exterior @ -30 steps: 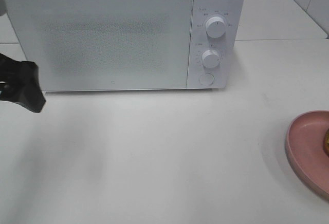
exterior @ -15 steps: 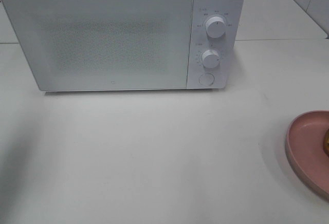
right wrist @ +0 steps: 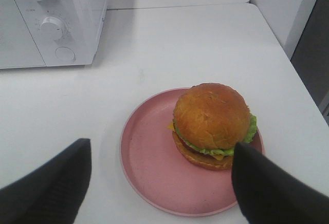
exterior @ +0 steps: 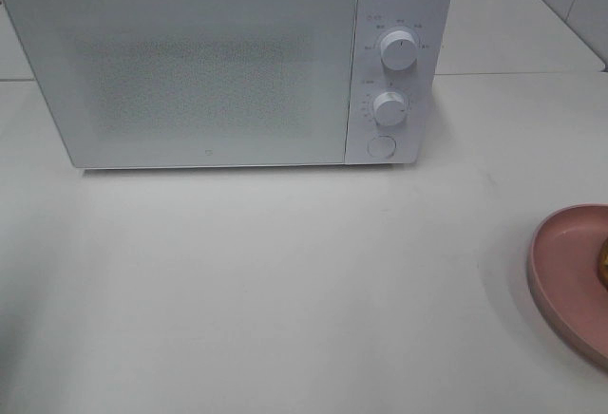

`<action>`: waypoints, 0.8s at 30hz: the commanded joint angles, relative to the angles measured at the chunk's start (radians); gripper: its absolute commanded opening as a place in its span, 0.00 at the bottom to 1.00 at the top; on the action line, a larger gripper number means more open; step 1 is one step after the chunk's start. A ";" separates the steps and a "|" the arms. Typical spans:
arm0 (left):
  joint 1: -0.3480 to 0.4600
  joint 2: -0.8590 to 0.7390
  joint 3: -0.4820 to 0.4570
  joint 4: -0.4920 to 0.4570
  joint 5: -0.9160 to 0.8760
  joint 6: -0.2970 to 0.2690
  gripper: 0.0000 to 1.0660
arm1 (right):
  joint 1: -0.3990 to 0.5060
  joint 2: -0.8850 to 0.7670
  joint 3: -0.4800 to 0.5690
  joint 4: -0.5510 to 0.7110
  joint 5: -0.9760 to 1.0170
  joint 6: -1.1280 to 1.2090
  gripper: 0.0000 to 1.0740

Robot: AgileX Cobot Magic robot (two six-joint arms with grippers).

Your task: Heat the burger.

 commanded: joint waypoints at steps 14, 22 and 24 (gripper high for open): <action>0.000 -0.457 0.170 0.004 -0.042 0.000 0.92 | -0.007 -0.026 0.002 -0.003 -0.008 -0.007 0.68; 0.000 -0.668 0.170 -0.033 -0.045 0.000 0.92 | -0.007 -0.026 0.002 -0.003 -0.008 -0.007 0.68; 0.000 -0.689 0.170 -0.033 -0.045 0.000 0.92 | -0.007 -0.026 0.002 -0.003 -0.008 -0.007 0.68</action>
